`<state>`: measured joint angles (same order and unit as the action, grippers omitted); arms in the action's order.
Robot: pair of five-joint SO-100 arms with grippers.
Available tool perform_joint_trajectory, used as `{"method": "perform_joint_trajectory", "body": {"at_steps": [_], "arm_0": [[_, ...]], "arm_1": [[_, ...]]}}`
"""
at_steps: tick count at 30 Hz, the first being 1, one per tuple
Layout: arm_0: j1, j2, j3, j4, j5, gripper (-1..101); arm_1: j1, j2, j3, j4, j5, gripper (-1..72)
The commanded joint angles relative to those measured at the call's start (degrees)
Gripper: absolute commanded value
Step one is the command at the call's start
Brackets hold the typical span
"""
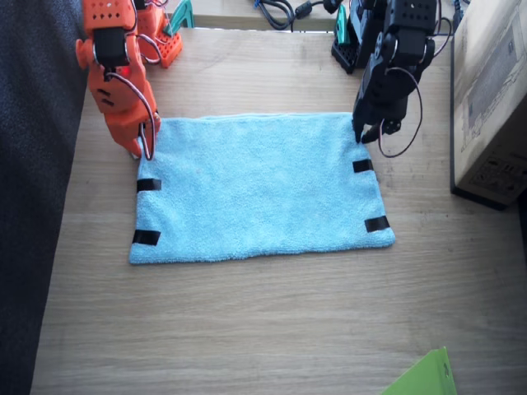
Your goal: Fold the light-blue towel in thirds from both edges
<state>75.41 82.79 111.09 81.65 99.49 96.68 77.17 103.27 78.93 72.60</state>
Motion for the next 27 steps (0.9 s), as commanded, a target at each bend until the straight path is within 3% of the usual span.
{"method": "perform_joint_trajectory", "body": {"at_steps": [1, 16, 27], "arm_0": [[0.7, 4.0, 0.2, 1.5, 1.1, 0], [-2.2, 7.9, -1.8, 4.1, 1.9, 0], [-3.6, 8.0, -3.3, 5.0, 2.0, 0]], "arm_1": [[1.5, 4.6, -1.0, 2.6, 0.8, 0.1], [5.0, 8.0, -8.3, 10.2, 1.6, 0.1], [12.2, 7.6, -14.1, 14.9, 3.3, 0.1]]}}
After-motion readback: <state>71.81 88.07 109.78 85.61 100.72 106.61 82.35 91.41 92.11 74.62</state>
